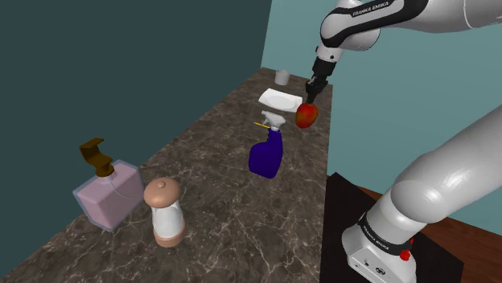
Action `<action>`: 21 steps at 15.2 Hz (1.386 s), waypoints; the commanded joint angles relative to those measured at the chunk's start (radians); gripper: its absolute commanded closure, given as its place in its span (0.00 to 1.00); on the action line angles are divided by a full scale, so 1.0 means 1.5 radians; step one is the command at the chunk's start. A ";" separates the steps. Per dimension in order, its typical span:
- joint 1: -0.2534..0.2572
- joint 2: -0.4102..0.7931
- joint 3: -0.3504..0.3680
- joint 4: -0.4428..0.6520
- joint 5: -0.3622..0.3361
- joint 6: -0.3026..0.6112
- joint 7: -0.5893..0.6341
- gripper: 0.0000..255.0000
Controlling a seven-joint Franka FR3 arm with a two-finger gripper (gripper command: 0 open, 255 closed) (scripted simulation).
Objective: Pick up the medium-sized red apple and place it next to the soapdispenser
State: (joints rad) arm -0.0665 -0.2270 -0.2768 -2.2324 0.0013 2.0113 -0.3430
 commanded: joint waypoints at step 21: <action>0.002 -0.021 0.008 0.179 -0.004 -0.199 0.012 1.00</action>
State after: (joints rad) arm -0.0640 -0.2611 -0.2658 -1.9818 -0.0052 1.7279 -0.3266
